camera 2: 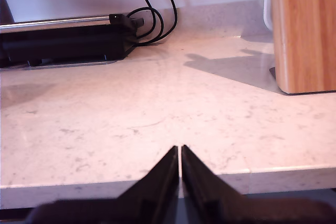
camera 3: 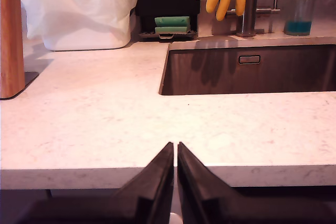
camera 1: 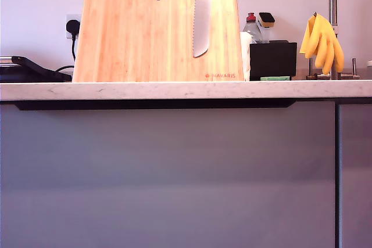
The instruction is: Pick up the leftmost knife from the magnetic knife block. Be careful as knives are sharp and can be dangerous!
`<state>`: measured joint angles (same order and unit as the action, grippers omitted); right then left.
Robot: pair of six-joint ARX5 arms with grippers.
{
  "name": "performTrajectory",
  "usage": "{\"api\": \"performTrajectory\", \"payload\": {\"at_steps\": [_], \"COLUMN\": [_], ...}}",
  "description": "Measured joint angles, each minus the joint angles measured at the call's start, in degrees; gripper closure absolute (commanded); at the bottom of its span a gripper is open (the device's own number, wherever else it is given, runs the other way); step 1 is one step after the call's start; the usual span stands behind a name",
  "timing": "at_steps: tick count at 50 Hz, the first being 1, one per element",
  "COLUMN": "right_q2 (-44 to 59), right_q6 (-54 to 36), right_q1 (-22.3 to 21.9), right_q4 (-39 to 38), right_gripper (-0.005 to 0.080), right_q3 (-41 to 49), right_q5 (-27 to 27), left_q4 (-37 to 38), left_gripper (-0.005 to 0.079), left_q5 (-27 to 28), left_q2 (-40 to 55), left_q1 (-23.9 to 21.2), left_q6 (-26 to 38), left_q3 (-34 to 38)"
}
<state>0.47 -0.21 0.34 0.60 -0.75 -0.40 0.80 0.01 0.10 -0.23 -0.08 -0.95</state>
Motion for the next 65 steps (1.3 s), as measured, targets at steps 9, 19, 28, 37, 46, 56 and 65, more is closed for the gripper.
{"api": "performTrajectory", "payload": {"at_steps": [9, 19, 28, 37, 46, 56, 65], "right_q2": [0.0, 0.0, 0.0, 0.0, 2.9, 11.8, 18.4], "right_q6": [14.6, 15.1, 15.2, 15.2, 15.2, 15.0, 14.3], "right_q1": [0.1, 0.1, 0.1, 0.1, 0.1, 0.1, 0.1], "right_q4": [-3.7, -4.6, -2.9, 3.0, 9.0, 10.1, 10.0], "right_gripper": [0.0764, 0.0765, 0.0765, 0.0764, 0.0764, 0.071, 0.0204], "right_q3": [-8.4, -10.5, -11.0, -17.8, -23.9, -28.1, -34.7], "right_q5": [-5.3, -7.7, -14.5, -21.6, -29.9, -32.3, -29.3], "left_q4": [-11.5, -12.6, -8.0, 0.6, 4.5, 5.9, 6.0], "left_gripper": [0.0761, 0.0761, 0.0761, 0.0761, 0.0761, 0.0761, 0.0761], "left_q5": [10.7, 12.0, 19.4, 29.6, 39.0, 45.2, 46.1], "left_q2": [-0.3, -0.3, -0.3, 0.0, 6.8, 18.2, 26.1], "left_q1": [3.4, 3.3, 3.3, 3.3, 2.9, 2.9, 2.9], "left_q6": [-11.6, -12.1, -16.7, -17.8, -17.8, -17.8, -17.7], "left_q3": [-1.2, -1.7, -4.4, -14.5, -22.7, -29.9, -36.0]}}
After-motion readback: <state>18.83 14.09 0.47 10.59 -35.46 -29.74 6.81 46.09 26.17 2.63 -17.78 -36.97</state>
